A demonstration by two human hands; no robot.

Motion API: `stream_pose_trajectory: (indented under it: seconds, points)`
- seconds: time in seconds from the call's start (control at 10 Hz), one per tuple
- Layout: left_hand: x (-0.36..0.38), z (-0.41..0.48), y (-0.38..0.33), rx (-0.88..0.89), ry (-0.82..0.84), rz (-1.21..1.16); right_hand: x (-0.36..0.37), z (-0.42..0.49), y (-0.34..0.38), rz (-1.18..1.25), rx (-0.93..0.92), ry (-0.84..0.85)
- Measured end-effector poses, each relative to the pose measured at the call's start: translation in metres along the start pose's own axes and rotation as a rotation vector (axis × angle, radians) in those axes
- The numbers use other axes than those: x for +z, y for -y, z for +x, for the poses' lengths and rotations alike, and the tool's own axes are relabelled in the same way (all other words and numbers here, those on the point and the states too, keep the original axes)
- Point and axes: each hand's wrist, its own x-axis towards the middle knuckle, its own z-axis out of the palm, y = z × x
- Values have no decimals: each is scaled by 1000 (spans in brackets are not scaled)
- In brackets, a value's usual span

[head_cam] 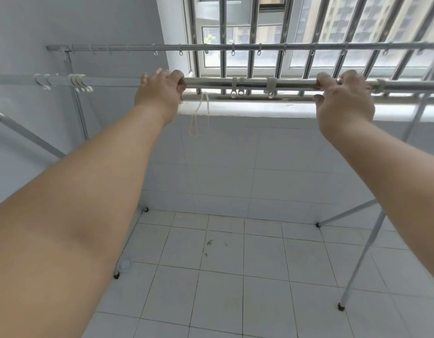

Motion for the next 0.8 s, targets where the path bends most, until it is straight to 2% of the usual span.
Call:
stream_pose_trajectory:
  seconds: [0.4,0.8]
  points:
    - [2,-7,-26,-34,58,103,-13,-2,-3,-20,70,158]
    - [-5,-21,-107,49,128,96,-33,-46,-10,140,2,95]
